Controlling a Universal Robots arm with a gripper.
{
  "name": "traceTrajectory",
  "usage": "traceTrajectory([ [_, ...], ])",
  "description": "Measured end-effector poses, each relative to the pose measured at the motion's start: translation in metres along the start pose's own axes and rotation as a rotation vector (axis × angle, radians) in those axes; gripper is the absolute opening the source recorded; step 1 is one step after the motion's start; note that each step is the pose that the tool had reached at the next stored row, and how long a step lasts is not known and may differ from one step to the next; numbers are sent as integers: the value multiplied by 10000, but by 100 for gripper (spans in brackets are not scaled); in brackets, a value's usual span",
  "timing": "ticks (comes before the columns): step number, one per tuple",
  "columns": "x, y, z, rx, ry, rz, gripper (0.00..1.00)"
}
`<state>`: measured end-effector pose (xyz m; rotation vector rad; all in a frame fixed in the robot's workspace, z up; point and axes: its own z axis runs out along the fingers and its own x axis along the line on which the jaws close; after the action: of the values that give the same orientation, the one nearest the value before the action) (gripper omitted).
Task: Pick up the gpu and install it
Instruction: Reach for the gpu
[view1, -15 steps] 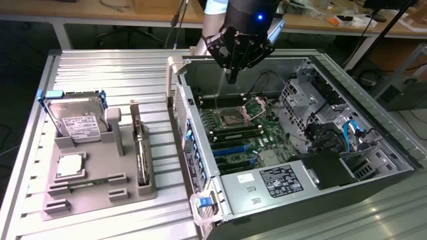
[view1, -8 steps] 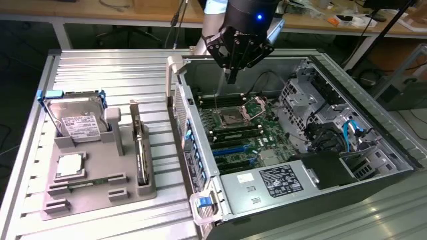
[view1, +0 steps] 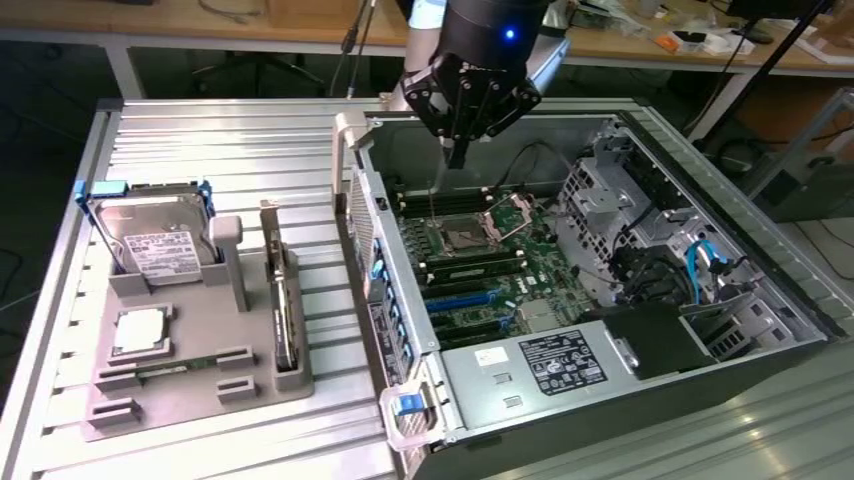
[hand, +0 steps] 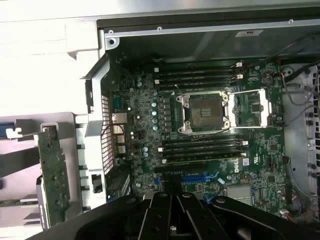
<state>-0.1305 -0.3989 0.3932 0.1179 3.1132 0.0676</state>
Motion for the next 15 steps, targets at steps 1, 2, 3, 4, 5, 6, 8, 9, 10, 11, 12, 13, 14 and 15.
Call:
traceTrajectory([
  [1, 15, -1, 0, 0, 0, 1, 11],
  [2, 28, -2, -1, 0, 0, 1, 11],
  [3, 42, -3, -1, -1, -1, 2, 11],
  [4, 56, -4, -1, 0, -1, 2, 11],
  [5, 68, -5, -2, 0, 0, 1, 11],
  [6, 80, -6, -2, -1, 0, 1, 11],
  [8, 106, -8, -3, 0, 0, 1, 11],
  [9, 123, -9, -3, 0, 0, 1, 11],
  [10, 137, -10, -4, 0, 0, 0, 11],
  [11, 152, -11, -4, 0, 0, 0, 11],
  [12, 167, -13, -4, 0, 0, 1, 11],
  [13, 180, -14, -4, 0, 0, 1, 11],
  [14, 196, -15, -5, 0, 0, 1, 11],
  [15, 212, -16, -5, 0, 0, 1, 11],
])
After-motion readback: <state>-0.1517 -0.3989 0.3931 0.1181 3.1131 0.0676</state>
